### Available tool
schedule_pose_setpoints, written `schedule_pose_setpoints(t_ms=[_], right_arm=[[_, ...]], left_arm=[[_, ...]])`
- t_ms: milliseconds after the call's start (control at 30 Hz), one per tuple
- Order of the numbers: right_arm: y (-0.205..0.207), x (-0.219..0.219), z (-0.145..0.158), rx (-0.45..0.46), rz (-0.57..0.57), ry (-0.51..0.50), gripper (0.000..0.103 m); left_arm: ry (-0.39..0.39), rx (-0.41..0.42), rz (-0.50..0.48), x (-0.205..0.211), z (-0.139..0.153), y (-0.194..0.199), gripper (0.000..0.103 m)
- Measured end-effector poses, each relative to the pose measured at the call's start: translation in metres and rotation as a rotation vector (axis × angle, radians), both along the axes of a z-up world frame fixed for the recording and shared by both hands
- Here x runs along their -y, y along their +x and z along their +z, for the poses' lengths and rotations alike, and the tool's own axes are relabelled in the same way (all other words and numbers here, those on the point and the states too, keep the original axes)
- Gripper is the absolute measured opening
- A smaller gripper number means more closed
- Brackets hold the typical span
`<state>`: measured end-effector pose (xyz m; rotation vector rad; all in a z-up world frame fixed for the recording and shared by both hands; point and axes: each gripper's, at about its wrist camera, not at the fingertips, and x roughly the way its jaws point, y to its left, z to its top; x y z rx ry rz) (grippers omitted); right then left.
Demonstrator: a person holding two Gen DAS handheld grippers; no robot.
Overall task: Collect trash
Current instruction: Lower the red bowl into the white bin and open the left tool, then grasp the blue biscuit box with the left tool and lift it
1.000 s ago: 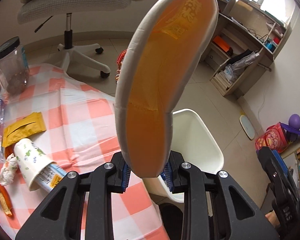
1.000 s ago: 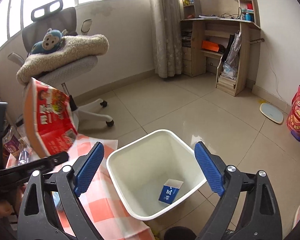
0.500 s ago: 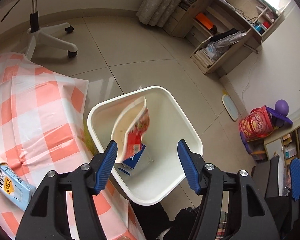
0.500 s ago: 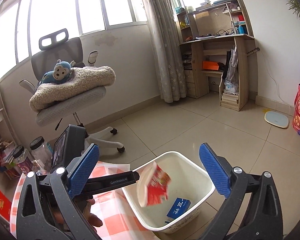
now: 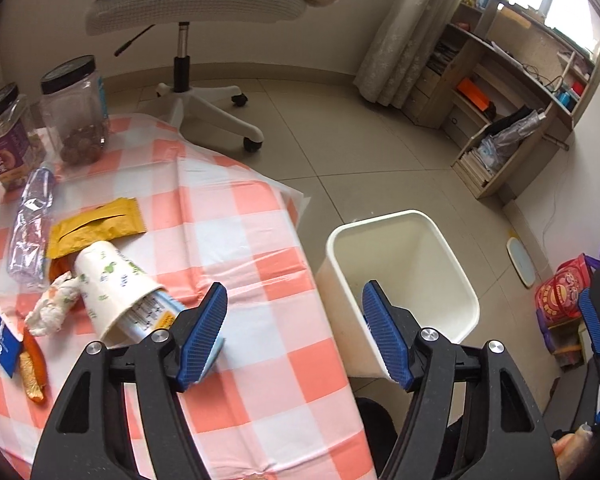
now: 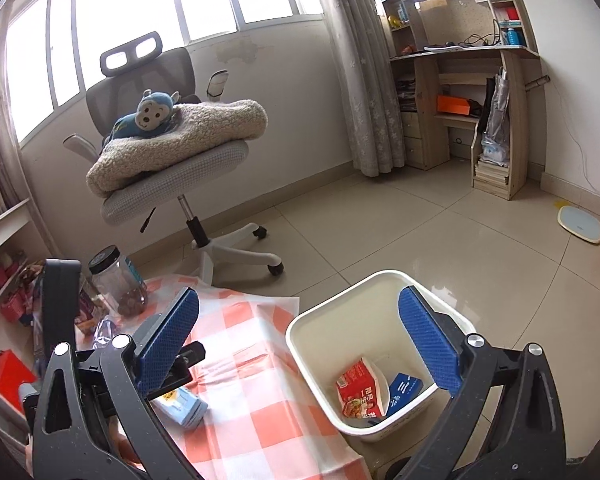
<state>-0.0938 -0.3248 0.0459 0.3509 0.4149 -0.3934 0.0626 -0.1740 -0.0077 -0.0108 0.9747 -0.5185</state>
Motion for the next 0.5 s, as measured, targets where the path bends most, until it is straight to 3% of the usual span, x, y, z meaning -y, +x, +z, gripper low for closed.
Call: schedule_pose_setpoints(t_ms=[133, 500], right_arm=[[0.013, -0.020, -0.003, -0.051, 0.066, -0.013, 0.096], [0.049, -0.070, -0.012, -0.206, 0.223, -0.059, 0.096]], left_arm=[[0.012, 0.020, 0.078, -0.038, 0.006, -0.010, 0.077], [0.099, 0.111, 0.229, -0.118, 0.027, -0.024, 0.084]])
